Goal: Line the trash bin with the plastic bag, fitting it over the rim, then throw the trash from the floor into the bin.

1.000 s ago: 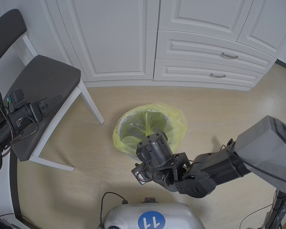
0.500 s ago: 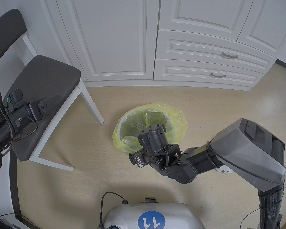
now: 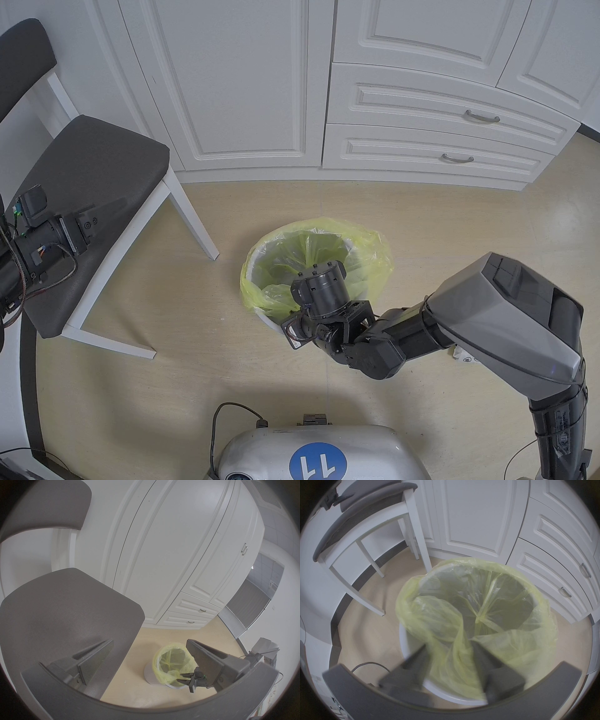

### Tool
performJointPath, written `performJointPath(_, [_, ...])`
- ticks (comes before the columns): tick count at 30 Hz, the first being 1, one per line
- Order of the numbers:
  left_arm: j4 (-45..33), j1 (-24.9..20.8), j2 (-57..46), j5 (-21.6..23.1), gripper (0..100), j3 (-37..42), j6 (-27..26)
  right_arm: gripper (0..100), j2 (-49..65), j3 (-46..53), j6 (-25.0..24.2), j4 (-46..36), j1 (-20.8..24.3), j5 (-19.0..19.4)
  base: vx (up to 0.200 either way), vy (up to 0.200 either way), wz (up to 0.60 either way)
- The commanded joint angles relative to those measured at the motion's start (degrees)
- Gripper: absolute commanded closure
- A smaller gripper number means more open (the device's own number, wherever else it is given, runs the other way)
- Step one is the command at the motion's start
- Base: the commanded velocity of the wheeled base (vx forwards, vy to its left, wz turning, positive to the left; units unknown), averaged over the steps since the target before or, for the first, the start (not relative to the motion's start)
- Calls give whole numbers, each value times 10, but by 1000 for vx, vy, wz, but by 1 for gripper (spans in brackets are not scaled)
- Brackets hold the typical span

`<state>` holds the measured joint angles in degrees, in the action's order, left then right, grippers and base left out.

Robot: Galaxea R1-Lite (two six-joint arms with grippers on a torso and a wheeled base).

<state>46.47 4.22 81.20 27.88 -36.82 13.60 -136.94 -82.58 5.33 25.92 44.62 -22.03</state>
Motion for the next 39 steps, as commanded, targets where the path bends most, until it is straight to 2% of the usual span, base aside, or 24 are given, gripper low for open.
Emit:
performJointPath(1, [0,1,2,0,0,0,0,100,8,12,-1,0,2,0,0,0,0])
performJointPath(9, [0,0,0,0,0,1,0,100,73,92,-1,2,21,0,0,0,0])
performJointPath(19, [0,0,-2,0,0,2,0,100,135,183,-6,3,80,0,0,0,0])
performJointPath(25, [0,-1,-3,1,0,3,0,100,127,218,-20,6,108,0,0,0,0])
performJointPath(37, [0,-1,2,1,0,1,0,100,47,220,-17,88,107,-2,0,0,0])
performJointPath(38, [0,-3,4,1,0,1,1,0,43,219,-15,88,107,-3,0,0,0])
performJointPath(39, [0,-4,8,1,0,1,0,0,42,217,-16,89,108,-1,0,0,0])
